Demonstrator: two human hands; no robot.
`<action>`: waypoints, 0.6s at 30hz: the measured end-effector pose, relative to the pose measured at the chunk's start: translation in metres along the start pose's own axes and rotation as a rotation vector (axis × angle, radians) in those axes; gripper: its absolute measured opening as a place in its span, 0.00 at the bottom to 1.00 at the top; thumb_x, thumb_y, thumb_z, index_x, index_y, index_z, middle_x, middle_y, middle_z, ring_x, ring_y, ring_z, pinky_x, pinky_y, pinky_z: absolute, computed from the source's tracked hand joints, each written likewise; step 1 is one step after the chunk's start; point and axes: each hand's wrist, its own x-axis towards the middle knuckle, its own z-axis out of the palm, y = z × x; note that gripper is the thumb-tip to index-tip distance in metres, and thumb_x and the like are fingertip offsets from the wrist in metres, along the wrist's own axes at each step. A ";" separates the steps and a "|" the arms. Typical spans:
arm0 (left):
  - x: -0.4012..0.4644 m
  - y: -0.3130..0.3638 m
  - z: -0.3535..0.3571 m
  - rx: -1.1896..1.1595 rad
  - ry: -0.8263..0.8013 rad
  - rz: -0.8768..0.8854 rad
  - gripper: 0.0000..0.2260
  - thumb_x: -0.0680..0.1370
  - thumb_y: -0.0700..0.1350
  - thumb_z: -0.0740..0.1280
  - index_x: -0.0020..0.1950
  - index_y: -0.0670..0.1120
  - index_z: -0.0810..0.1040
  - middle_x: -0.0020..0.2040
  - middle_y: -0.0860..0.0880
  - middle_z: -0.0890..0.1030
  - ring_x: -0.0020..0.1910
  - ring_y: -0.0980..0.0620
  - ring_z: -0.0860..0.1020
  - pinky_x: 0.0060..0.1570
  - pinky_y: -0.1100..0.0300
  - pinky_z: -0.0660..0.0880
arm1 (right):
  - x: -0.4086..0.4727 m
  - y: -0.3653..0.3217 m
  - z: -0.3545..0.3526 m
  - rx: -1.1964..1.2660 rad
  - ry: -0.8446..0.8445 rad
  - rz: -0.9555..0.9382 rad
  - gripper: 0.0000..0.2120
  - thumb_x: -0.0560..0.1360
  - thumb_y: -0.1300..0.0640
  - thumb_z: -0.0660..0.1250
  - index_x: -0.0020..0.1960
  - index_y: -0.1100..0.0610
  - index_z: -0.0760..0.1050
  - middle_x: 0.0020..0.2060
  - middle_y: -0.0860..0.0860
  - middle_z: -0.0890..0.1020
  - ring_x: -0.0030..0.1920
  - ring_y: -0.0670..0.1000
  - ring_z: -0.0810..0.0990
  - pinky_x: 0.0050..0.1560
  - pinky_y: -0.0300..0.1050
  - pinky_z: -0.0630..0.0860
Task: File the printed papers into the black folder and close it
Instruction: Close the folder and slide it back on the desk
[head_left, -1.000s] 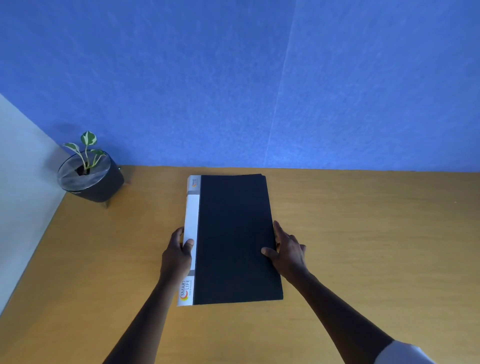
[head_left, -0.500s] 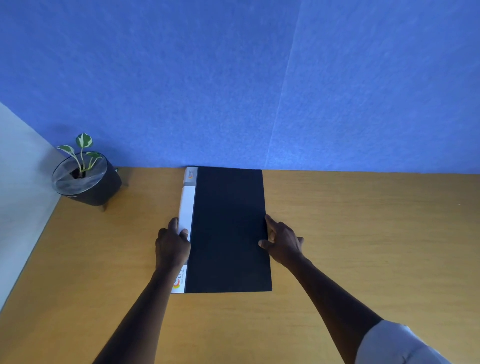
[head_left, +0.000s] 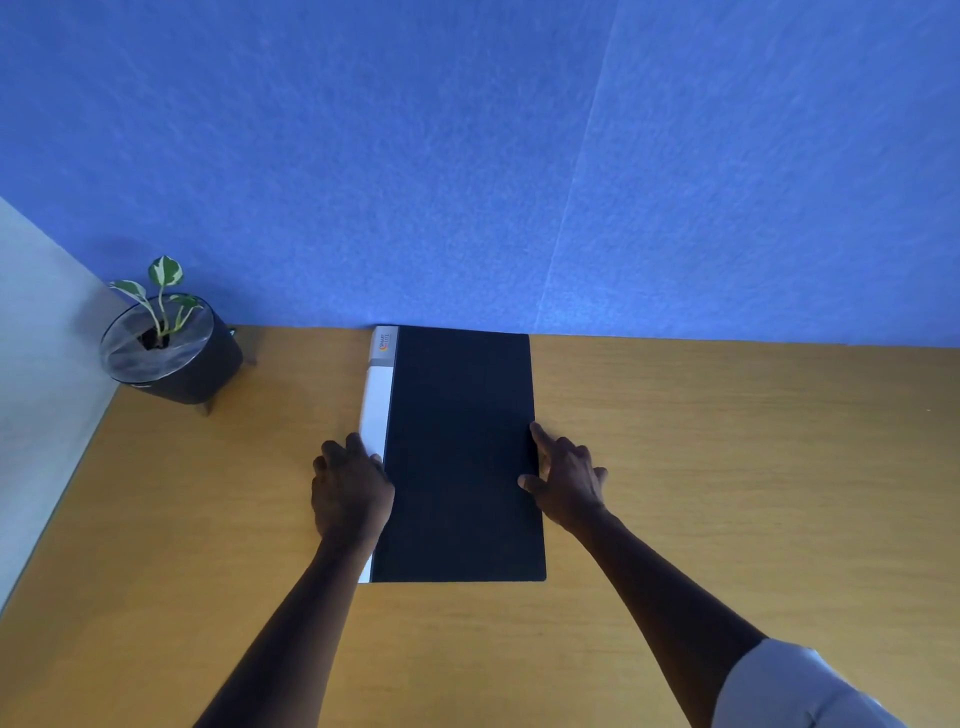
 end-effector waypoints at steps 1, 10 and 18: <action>-0.002 0.001 0.002 0.029 0.028 0.041 0.17 0.80 0.45 0.64 0.68 0.41 0.70 0.59 0.37 0.75 0.55 0.39 0.76 0.48 0.48 0.77 | -0.002 -0.001 0.001 0.014 0.010 -0.007 0.35 0.78 0.48 0.67 0.79 0.46 0.54 0.70 0.51 0.70 0.69 0.56 0.66 0.64 0.60 0.66; -0.017 -0.006 0.051 0.114 0.004 0.268 0.28 0.83 0.52 0.54 0.82 0.49 0.51 0.82 0.42 0.47 0.80 0.35 0.50 0.74 0.41 0.59 | -0.032 -0.009 0.045 -0.101 0.111 -0.150 0.34 0.82 0.44 0.52 0.81 0.55 0.44 0.81 0.50 0.44 0.80 0.53 0.43 0.78 0.56 0.48; -0.015 -0.013 0.057 0.138 0.058 0.313 0.28 0.83 0.53 0.49 0.82 0.48 0.50 0.83 0.43 0.46 0.81 0.40 0.45 0.76 0.43 0.56 | -0.033 -0.006 0.071 -0.164 0.207 -0.149 0.32 0.82 0.44 0.43 0.81 0.57 0.40 0.81 0.53 0.41 0.80 0.51 0.36 0.79 0.53 0.38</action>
